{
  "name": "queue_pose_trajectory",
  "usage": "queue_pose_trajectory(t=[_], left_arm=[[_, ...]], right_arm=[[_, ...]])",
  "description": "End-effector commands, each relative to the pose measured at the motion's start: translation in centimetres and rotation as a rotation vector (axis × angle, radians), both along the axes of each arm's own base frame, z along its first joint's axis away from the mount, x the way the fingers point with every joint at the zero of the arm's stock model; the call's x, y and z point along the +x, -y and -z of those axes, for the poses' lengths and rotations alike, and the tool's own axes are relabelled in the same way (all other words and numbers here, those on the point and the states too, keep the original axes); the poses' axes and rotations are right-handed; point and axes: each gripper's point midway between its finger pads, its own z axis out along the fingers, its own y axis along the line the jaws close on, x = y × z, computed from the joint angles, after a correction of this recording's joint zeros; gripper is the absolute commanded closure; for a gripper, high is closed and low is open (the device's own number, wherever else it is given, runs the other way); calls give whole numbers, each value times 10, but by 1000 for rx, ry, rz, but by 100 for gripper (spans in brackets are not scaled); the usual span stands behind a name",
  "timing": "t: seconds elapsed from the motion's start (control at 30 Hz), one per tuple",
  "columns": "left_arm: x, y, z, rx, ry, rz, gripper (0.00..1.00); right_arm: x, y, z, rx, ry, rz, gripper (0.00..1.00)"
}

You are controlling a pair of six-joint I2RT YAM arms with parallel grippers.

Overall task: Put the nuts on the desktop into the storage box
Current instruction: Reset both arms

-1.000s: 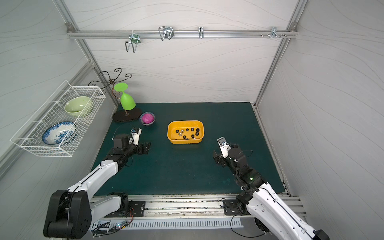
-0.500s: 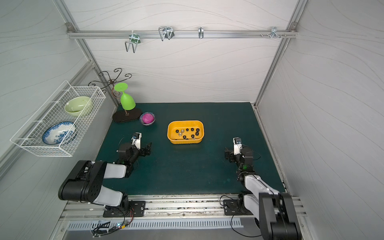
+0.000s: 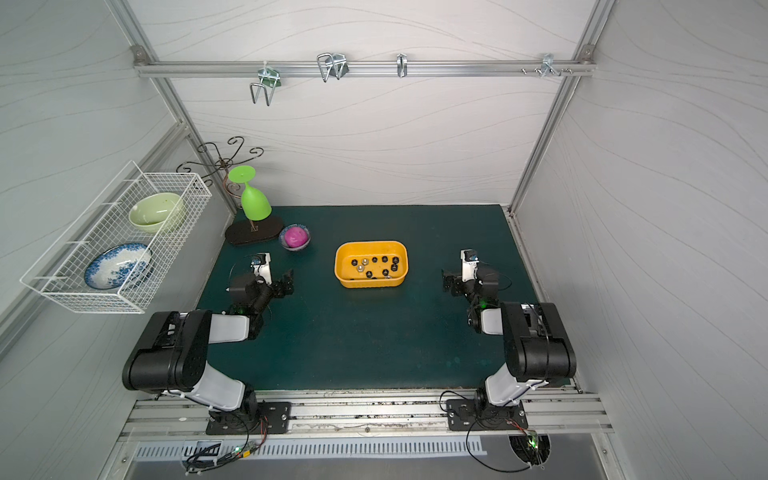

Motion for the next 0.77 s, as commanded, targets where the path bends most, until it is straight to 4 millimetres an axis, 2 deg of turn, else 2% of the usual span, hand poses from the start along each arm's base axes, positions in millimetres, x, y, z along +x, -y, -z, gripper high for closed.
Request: queue_pose_trajectory(t=[0.0,0.73], left_arm=[[6,-3,-7,-16,16,-20,2],[6,-4,-7,-15,16,-25,2]], right_arm=[[-4,0,15,9,-71,8,1],[-5,0,14,3,-73,13,1]])
